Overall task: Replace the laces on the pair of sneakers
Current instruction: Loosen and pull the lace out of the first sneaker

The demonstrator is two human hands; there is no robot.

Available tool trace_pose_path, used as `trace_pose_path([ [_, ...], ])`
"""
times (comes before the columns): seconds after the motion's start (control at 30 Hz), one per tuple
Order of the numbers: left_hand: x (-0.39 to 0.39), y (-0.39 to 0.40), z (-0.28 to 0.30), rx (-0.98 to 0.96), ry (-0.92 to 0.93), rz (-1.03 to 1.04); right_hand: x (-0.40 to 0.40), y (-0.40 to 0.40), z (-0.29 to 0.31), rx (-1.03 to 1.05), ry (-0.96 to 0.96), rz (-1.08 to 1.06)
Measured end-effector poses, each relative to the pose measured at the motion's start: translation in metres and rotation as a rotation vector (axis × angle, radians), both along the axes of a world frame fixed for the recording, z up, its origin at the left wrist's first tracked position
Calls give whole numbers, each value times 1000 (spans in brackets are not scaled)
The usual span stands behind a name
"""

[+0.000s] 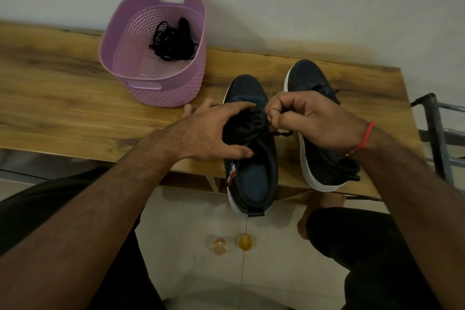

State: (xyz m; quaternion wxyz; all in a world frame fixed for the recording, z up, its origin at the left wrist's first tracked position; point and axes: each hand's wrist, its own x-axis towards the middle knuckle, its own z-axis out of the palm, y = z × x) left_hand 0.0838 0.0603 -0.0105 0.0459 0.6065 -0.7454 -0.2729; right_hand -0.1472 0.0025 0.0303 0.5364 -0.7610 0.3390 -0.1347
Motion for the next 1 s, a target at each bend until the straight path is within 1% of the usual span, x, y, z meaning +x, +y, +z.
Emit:
trace_pose_path([
  [0.13,0,0,2,25,-2,-5,-1,2,7,52,-61,40],
  [0.23,2,0,4,48,20,-8,-5,0,17,161,-183,26],
  [0.3,1,1,6,56,20,-14,-6,-2,19,247,-286,-42],
  [0.37,1,1,7,63,21,-16,-5,-5,16,268,-299,-119],
  [0.4,1,1,8,68,23,-17,-5,-7,11,225,-242,-145],
  [0.43,1,1,9,75,28,-17,-6,-9,6,135,-131,-154],
  [0.53,1,2,12,100,36,-14,-9,-12,-4,-195,285,-67],
  [0.6,0,2,14,105,30,-14,-11,-9,-5,-262,441,1],
  [0.67,0,2,15,101,27,-18,-9,-7,-5,-263,500,65],
  [0.73,-1,1,15,97,16,-20,-6,-5,-5,-242,507,116],
  [0.87,-1,2,15,116,16,-20,-5,-5,-4,-228,517,133],
  [0.93,-1,2,16,128,27,-21,-4,-3,-5,-266,521,143],
  [1.0,-1,2,16,135,29,-21,-2,-2,-5,-352,496,97],
])
